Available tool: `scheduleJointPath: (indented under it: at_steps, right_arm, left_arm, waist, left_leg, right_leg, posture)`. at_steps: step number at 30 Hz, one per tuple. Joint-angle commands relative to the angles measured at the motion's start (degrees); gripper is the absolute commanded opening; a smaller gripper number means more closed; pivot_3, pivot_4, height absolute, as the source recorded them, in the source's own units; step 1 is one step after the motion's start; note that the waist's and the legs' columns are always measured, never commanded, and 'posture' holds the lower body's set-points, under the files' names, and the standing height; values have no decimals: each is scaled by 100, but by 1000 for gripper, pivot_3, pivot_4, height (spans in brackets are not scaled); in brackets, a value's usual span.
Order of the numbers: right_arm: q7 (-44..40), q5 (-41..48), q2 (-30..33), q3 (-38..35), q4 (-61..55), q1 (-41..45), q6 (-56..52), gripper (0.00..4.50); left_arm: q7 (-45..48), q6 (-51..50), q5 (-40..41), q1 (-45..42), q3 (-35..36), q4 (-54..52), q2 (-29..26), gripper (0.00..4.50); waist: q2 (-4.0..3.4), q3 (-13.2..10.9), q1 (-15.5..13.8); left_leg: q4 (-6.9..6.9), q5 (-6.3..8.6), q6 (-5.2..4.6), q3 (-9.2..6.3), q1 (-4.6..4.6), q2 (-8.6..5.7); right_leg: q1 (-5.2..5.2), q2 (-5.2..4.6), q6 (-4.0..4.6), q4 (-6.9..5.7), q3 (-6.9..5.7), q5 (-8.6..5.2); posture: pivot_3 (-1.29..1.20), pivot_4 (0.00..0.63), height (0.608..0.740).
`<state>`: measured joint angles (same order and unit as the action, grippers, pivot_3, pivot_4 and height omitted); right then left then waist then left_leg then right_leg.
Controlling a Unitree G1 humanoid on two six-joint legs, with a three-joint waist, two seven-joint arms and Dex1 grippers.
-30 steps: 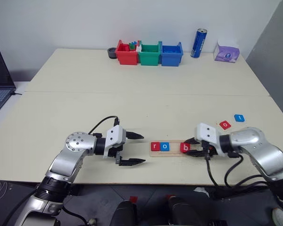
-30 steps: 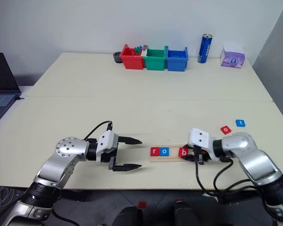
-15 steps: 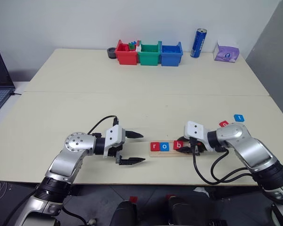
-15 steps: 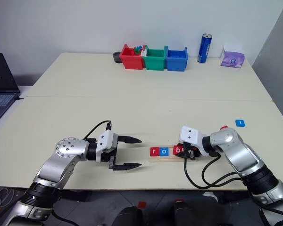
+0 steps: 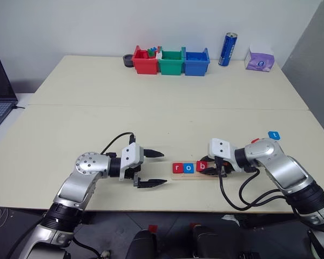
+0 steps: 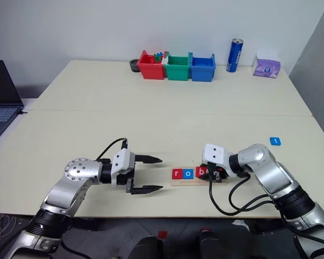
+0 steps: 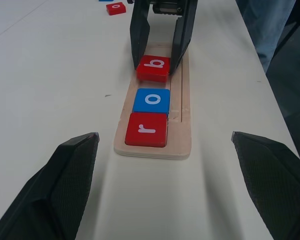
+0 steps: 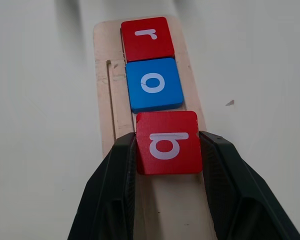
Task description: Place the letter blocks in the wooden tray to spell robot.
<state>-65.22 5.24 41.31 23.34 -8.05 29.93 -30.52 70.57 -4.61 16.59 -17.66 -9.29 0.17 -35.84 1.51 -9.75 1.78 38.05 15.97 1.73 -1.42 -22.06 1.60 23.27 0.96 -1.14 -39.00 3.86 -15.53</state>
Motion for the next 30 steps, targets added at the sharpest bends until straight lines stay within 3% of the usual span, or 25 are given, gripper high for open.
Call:
scheduleJointPath:
  at_steps: [1, 6, 7, 10, 14, 15, 25, 28, 30]
  right_arm:
    - [-49, -63, -15, -30, 21, 124, 132, 1458]
    - [-69, -66, -43, -2, 79, 163, 167, 1458]
    - [-69, -71, -52, 4, 88, 167, 183, 2018]
    - [-69, -74, -82, 7, 112, 190, 210, 2870]
    - [-51, -60, -100, -58, 91, 235, 215, 4363]
    - [-54, -27, -89, -98, 35, 242, 181, 4471]
    - [173, 532, 245, -798, -1279, -390, -543, 4471]
    - [342, 634, 281, -934, -1638, -742, -737, 3874]
    - [444, 675, 297, -954, -1819, -951, -811, 3108]
  left_arm:
    - [-36, 28, 6, -85, 27, -158, 8, 4500]
    - [-63, -19, 9, -89, 19, -218, 13, 4500]
    - [-65, -20, 6, -90, 18, -221, 13, 4500]
    - [-68, -23, 3, -98, 15, -219, 17, 4500]
    - [-72, -16, -4, -104, 0, -207, 36, 4500]
    - [-73, -15, -6, -103, -3, -206, 41, 4500]
    - [-137, -34, -3, -45, -7, -265, 45, 4500]
    - [-139, -53, 3, -45, -7, -282, 42, 4500]
    - [-130, -60, 3, -53, -8, -279, 42, 4500]
  waist:
    - [0, 0, 0]
    - [0, 0, -1]
    - [0, 0, 0]
    - [0, 0, 1]
    - [0, 0, 1]
    - [0, 0, 1]
    - [-1, -1, -11]
    - [-1, -1, -8]
    - [-1, -1, -8]
  left_leg:
    - [0, 0, 0, 0, 0, 0]
    - [0, 0, 0, 0, 0, 0]
    - [0, 0, 0, -1, 0, 0]
    - [0, 0, 0, -1, 0, 0]
    - [0, 0, 0, -1, 0, 0]
    - [0, 0, 0, -1, 0, 0]
    - [0, 0, 0, -7, -3, -1]
    - [0, 0, 0, -6, -5, -1]
    - [0, 0, 0, -6, -4, -1]
  right_leg:
    - [0, 0, 0, 0, 0, 0]
    - [0, 0, 0, 0, 0, 0]
    - [0, 0, 0, 0, 0, 0]
    - [0, 0, 0, 0, 0, 0]
    - [0, 0, 0, 0, -1, 0]
    - [0, 0, 0, 0, 0, 0]
    - [-1, -2, 0, 1, -6, 0]
    - [0, -2, 0, 1, -6, 0]
    - [0, -2, -1, 0, -6, 0]
  posture:
    - [0, 150, 740]
    - [0, 150, 740]
    - [0, 150, 740]
    - [0, 150, 740]
    - [0, 150, 740]
    - [0, 150, 740]
    - [0, 150, 740]
    - [0, 150, 740]
    - [0, 150, 740]
